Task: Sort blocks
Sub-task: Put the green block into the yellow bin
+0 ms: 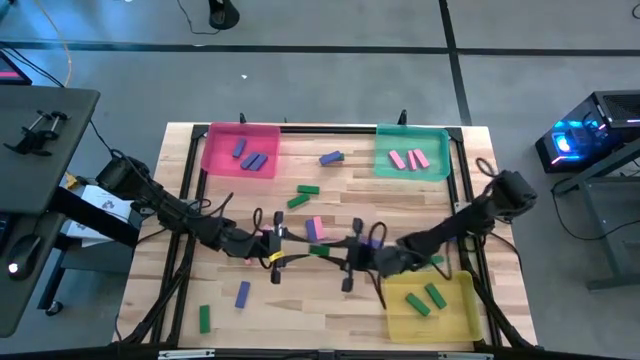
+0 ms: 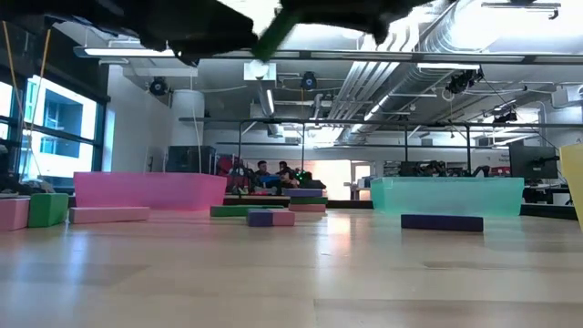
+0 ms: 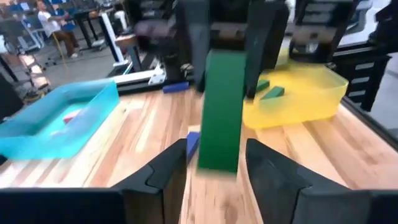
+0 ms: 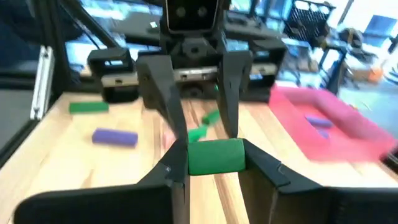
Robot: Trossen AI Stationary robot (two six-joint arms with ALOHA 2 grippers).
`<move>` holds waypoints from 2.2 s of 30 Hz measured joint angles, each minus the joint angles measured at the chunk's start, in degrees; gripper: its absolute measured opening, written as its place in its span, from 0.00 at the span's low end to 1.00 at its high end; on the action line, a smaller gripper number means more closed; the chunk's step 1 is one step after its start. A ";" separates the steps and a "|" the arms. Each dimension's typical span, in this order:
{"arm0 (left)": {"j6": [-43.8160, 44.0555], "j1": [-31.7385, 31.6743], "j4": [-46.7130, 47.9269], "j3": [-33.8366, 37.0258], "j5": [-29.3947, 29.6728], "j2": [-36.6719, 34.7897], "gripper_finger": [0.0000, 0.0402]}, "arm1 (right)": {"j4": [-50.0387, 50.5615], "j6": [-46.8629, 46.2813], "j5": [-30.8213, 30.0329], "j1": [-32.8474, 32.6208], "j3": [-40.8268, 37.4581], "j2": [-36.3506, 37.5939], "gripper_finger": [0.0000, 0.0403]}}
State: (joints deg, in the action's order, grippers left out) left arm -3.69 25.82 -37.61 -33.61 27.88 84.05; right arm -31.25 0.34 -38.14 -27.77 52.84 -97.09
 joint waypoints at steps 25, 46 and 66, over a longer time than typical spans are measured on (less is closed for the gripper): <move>3.57 -1.11 1.69 0.04 -0.16 0.00 0.41 | 70.35 -91.99 5.56 -36.03 0.00 14.80 0.18; 3.51 -1.20 1.74 0.04 -0.18 -0.02 0.41 | 80.57 -112.12 45.77 -31.25 -0.09 13.65 0.20; 3.51 -1.20 1.95 0.04 -0.21 -0.02 0.41 | 79.70 -81.23 50.39 -17.24 -0.09 5.74 0.22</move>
State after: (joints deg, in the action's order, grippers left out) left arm -0.19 24.62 -35.66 -33.56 27.67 84.03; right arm 48.45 -80.89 12.25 -45.01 52.75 -91.35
